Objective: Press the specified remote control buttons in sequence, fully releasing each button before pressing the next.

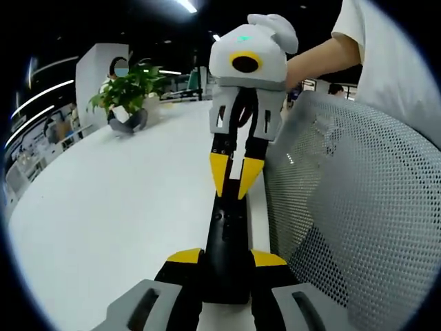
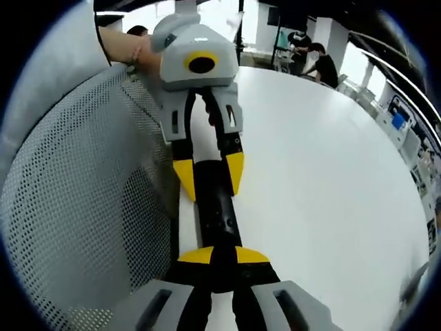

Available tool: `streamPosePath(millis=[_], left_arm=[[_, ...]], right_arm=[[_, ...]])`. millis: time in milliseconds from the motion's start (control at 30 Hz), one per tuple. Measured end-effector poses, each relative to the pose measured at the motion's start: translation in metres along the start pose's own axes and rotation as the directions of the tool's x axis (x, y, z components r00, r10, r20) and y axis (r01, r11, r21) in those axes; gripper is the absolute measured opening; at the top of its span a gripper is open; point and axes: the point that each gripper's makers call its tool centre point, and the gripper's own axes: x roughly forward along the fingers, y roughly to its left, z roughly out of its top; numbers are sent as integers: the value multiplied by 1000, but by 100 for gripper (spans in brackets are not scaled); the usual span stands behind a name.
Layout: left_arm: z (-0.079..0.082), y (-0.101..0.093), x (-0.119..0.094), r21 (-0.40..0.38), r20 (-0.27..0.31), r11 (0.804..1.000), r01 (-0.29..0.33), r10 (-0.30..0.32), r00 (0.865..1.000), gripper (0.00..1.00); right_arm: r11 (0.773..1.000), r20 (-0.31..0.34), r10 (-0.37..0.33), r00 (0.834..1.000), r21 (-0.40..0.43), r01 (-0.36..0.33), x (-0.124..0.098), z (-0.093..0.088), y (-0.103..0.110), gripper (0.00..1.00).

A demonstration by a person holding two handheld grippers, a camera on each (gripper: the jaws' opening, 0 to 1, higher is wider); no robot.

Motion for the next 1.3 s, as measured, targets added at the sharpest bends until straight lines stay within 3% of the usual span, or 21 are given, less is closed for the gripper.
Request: streamPosePath(millis=[267, 333, 500, 633, 733, 833, 867, 933, 1067, 1133, 1300], left_arm=[[-1, 0, 0, 0, 1, 1000, 1, -1, 1000, 25], [0, -1, 0, 0, 1, 1000, 1, -1, 1000, 25], [-1, -1, -1, 1, 1, 1000, 2, -2, 1000, 25], [0, -1, -1, 1, 2, 1000, 2, -2, 1000, 25], [0, -1, -1, 1, 2, 1000, 2, -2, 1000, 25], [0, -1, -1, -2, 2, 1000, 1, -1, 1000, 25], [1, -1, -1, -1, 2, 1000, 1, -1, 1000, 25], [1, -1, -1, 2, 1, 1000, 2, -2, 1000, 25], [1, -1, 0, 0, 2, 1000, 1, -1, 1000, 25], [1, -1, 0, 1, 2, 1000, 1, -1, 1000, 25], [1, -1, 0, -1, 3, 1000, 0, 0, 1000, 25]], right_arm=[[998, -18, 20, 1000, -57, -21, 4, 7, 1, 7], [991, -72, 32, 997, -125, -41, 5, 6, 1, 7], [986, -235, 51, 971, -142, -87, 8, 5, 2, 6], [992, -230, 59, 971, -99, -83, 8, 5, 0, 6], [996, -174, 65, 983, -44, -73, 7, 6, 0, 6], [993, -28, 0, 1000, -114, -3, 5, 7, 1, 6], [995, 20, -34, 999, -95, 36, 4, 7, 1, 6], [997, 50, -52, 997, -56, 54, 4, 7, 3, 5], [996, 54, -22, 998, -84, 27, 9, 13, 4, 4], [992, 21, 12, 1000, -124, -9, 12, 16, 4, 4], [995, -79, 66, 995, -63, -71, 13, 15, 2, 3]])
